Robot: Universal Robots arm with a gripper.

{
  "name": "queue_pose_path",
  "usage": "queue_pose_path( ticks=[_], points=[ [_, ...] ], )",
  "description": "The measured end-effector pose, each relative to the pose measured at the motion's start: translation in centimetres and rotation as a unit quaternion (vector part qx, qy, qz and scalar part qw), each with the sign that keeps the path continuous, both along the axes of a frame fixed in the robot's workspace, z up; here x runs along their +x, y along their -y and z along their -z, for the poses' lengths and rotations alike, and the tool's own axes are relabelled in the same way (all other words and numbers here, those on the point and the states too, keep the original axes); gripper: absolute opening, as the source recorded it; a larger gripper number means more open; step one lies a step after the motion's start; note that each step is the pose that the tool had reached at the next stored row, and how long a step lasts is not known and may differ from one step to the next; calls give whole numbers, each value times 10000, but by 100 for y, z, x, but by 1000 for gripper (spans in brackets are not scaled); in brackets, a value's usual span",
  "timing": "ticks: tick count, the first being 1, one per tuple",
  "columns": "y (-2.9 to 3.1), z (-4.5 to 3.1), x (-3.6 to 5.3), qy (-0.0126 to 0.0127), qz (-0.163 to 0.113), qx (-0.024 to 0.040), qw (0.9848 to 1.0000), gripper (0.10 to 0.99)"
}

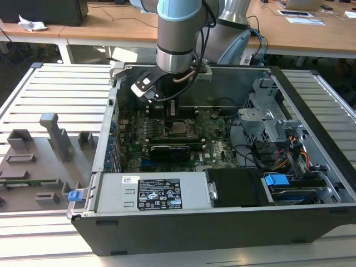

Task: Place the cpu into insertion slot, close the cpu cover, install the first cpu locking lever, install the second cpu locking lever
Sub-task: 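Close the cpu cover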

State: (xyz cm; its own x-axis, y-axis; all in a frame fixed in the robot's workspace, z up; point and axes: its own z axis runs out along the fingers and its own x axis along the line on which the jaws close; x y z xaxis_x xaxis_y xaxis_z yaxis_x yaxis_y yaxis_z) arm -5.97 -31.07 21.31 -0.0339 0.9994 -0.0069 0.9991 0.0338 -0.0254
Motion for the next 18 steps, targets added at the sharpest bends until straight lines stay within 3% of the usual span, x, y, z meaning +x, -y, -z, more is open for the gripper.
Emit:
queue_pose_path(
  ticks=[9, 18],
  points=[
    [0, 43, -49, 0, -4, 0, 10000, 110],
    [0, 70, -45, 0, -54, 1, 10000, 110]
  ],
)
